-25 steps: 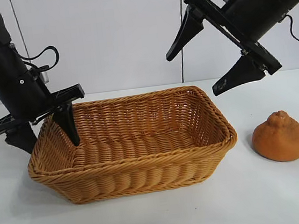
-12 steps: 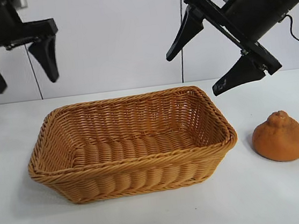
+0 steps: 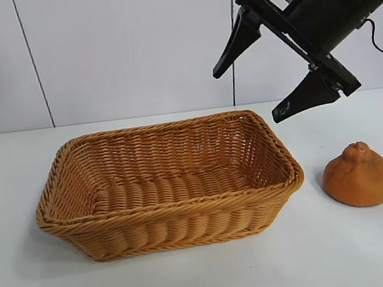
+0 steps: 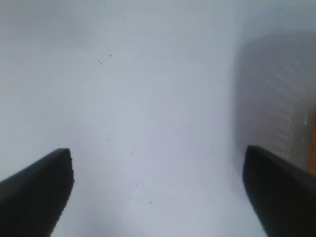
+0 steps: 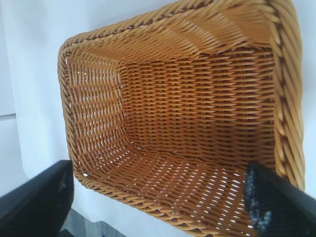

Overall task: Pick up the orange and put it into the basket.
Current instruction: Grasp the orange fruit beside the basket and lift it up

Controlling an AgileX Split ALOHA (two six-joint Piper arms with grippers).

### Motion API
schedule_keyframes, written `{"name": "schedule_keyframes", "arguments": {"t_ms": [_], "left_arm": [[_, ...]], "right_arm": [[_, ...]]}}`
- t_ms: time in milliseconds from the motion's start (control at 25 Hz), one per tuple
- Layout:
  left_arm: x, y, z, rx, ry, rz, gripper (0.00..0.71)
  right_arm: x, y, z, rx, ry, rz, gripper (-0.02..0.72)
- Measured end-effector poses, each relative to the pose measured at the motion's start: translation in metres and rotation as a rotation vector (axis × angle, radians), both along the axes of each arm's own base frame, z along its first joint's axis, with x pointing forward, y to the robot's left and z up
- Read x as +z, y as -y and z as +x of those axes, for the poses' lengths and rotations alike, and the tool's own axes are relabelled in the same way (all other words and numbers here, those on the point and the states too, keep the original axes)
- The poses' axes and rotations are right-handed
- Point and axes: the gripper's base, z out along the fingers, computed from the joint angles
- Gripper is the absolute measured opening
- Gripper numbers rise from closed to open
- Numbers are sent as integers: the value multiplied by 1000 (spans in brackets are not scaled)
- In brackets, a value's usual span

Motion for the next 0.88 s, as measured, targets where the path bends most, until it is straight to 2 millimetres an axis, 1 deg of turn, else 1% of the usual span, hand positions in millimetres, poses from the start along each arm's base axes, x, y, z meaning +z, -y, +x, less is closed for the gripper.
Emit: {"name": "schedule_keyframes", "arguments": {"t_ms": [120, 200, 240, 320, 360, 480, 520, 560, 760, 880], "left_arm": [[12, 3, -16, 3, 13, -31, 664], [22, 4, -35, 4, 23, -47, 664], [23, 4, -45, 3, 16, -54, 664], [32, 4, -71, -4, 21, -57, 664], [31, 4, -84, -10, 10, -56, 664], [37, 4, -132, -21, 19, -54, 664], [36, 4, -148, -22, 16, -53, 664], [38, 4, -167, -23, 32, -53, 664], [29, 3, -240, -24, 81, -50, 664], [20, 2, -272, -26, 155, -50, 664]], "right_arm": [[0, 0, -1, 8, -9, 3, 639], [0, 0, -1, 9, -10, 3, 639], [0, 0, -1, 9, -10, 3, 639], [0, 0, -1, 9, -10, 3, 639], [0, 0, -1, 9, -10, 3, 639], [0, 0, -1, 9, -10, 3, 639], [0, 0, -1, 9, -10, 3, 639], [0, 0, -1, 9, -10, 3, 639], [0, 0, -1, 10, -10, 2, 639], [0, 0, -1, 10, -10, 2, 639]]}}
